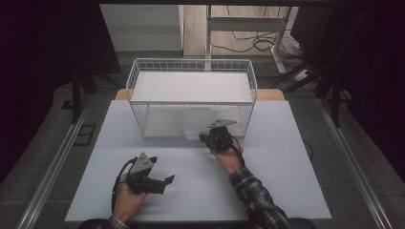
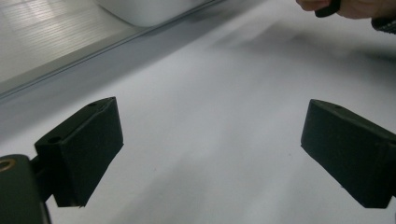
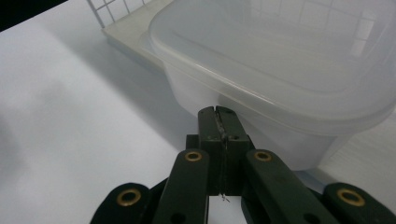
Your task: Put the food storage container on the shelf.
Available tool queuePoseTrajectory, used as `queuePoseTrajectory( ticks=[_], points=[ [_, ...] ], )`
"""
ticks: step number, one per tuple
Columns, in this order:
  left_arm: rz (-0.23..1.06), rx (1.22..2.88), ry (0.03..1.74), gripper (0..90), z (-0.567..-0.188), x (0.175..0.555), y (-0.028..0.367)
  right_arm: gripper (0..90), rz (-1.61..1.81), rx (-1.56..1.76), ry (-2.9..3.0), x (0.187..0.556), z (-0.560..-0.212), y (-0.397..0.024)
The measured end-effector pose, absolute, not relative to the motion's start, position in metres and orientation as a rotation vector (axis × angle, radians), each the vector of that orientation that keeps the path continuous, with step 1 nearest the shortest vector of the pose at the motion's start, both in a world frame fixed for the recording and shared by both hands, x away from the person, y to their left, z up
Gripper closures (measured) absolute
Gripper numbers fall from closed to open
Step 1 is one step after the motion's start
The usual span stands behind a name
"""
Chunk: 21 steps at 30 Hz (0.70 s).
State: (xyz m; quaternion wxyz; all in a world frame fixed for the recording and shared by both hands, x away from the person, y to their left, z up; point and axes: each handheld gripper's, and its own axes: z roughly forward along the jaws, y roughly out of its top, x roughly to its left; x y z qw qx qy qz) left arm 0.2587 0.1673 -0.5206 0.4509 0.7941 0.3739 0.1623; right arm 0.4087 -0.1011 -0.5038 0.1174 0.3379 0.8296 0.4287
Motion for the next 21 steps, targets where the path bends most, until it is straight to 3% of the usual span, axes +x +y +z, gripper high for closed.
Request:
queuePoseTrajectory(
  ticks=[21],
  points=[
    [0.397, 1.948, 0.945, 4.8, -0.523, 0.259, 0.171, 89.1, 1.236, 1.038, 2.406, 0.440, -0.508, -0.084]
  ],
)
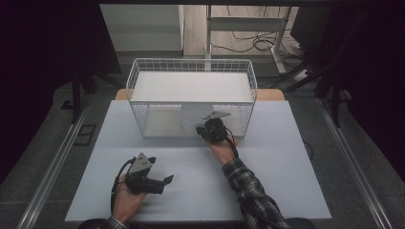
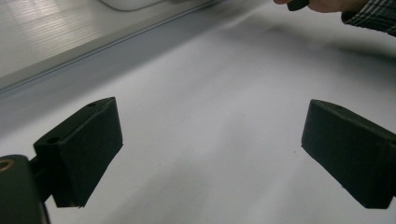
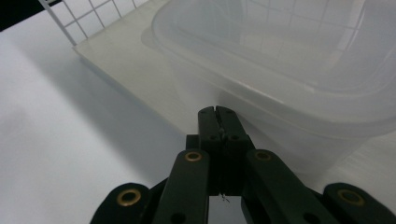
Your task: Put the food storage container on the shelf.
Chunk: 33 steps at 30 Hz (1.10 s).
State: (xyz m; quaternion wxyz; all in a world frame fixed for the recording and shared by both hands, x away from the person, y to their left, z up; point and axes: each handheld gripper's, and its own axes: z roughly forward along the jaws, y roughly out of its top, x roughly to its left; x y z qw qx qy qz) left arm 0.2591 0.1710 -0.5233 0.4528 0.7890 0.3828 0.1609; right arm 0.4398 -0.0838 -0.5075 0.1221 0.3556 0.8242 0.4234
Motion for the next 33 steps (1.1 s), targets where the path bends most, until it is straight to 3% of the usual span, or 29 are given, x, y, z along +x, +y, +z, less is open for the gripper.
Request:
queuePoseTrajectory(
  ticks=[7, 10, 19, 20, 33],
  points=[
    [0.393, 1.946, 0.946, 4.8, -0.524, 0.259, 0.171, 88.7, 1.229, 1.044, 2.397, 0.440, -0.509, -0.086],
    [0.395, 1.945, 0.943, 4.8, -0.523, 0.259, 0.171, 83.4, 1.235, 1.028, 2.397, 0.437, -0.505, -0.087],
    [0.385, 1.948, 0.938, 4.6, -0.523, 0.259, 0.170, 54.0, 1.224, 0.993, 2.412, 0.426, -0.497, -0.092],
    [0.385, 1.948, 0.938, 4.5, -0.523, 0.259, 0.170, 47.2, 1.222, 0.986, 2.418, 0.424, -0.496, -0.093],
    [0.382, 1.952, 0.936, 3.7, -0.525, 0.260, 0.169, 19.3, 1.218, 0.961, 2.443, 0.412, -0.491, -0.102]
  ],
)
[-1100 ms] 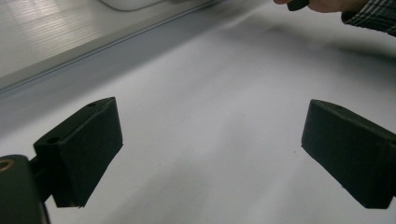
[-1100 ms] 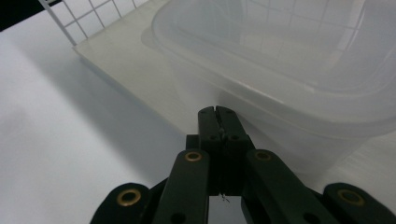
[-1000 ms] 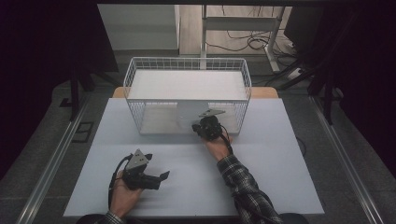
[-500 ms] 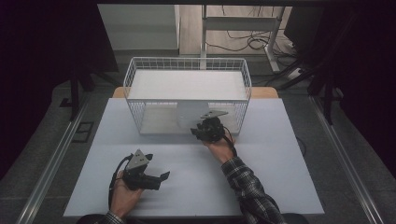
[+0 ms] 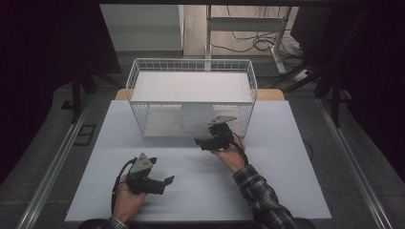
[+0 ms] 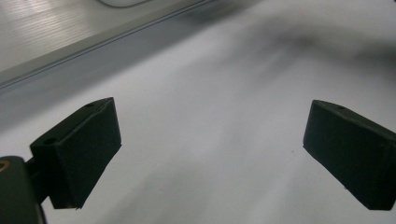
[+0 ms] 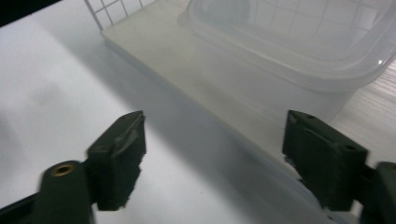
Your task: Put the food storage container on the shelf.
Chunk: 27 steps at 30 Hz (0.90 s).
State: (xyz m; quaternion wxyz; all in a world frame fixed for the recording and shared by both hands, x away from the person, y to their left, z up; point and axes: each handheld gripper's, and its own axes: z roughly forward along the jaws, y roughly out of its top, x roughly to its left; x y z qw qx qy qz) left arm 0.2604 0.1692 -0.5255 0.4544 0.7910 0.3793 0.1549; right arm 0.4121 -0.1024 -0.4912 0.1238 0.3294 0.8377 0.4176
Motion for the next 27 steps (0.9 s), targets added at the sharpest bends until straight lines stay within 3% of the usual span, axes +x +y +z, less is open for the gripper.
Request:
queuePoseTrajectory(
  ticks=[7, 27],
  points=[
    [0.383, 1.943, 0.940, 3.7, -0.525, 0.260, 0.170, 7.4, 1.194, 0.932, 2.462, 0.403, -0.492, -0.104],
    [0.364, 1.952, 0.925, 3.7, -0.525, 0.261, 0.170, 2.2, 1.173, 0.886, 2.479, 0.385, -0.491, -0.120]
  ],
)
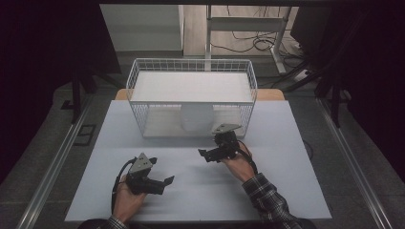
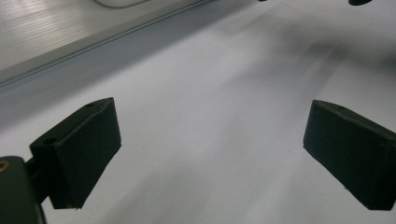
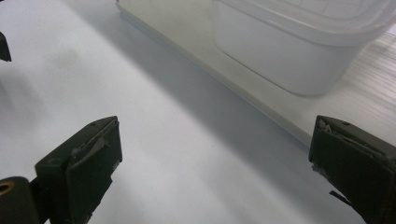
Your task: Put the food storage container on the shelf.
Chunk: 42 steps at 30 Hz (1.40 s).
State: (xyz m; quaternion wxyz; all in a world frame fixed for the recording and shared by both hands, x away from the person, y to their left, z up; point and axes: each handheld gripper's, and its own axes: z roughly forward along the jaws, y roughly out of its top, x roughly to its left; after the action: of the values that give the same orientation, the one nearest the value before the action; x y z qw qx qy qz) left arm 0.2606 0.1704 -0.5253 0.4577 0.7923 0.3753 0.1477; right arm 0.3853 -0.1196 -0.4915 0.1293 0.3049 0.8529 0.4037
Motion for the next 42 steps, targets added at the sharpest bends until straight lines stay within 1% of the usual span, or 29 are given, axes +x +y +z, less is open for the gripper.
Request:
queuePoseTrajectory(
  ticks=[11, 15, 29, 42],
  points=[
    [0.354, 1.959, 0.936, 3.6, -0.523, 0.261, 0.172, 2.3, 1.185, 0.899, 2.470, 0.372, -0.485, -0.135],
    [0.341, 1.954, 0.917, 2.6, -0.522, 0.260, 0.173, 2.4, 1.190, 0.902, 2.470, 0.366, -0.484, -0.139],
    [0.350, 1.968, 0.926, 2.5, -0.522, 0.260, 0.173, 2.5, 1.186, 0.920, 2.470, 0.346, -0.483, -0.156],
    [0.336, 1.971, 0.953, 2.8, -0.522, 0.260, 0.176, 0.1, 1.148, 0.943, 2.469, 0.330, -0.483, -0.170]
  ],
)
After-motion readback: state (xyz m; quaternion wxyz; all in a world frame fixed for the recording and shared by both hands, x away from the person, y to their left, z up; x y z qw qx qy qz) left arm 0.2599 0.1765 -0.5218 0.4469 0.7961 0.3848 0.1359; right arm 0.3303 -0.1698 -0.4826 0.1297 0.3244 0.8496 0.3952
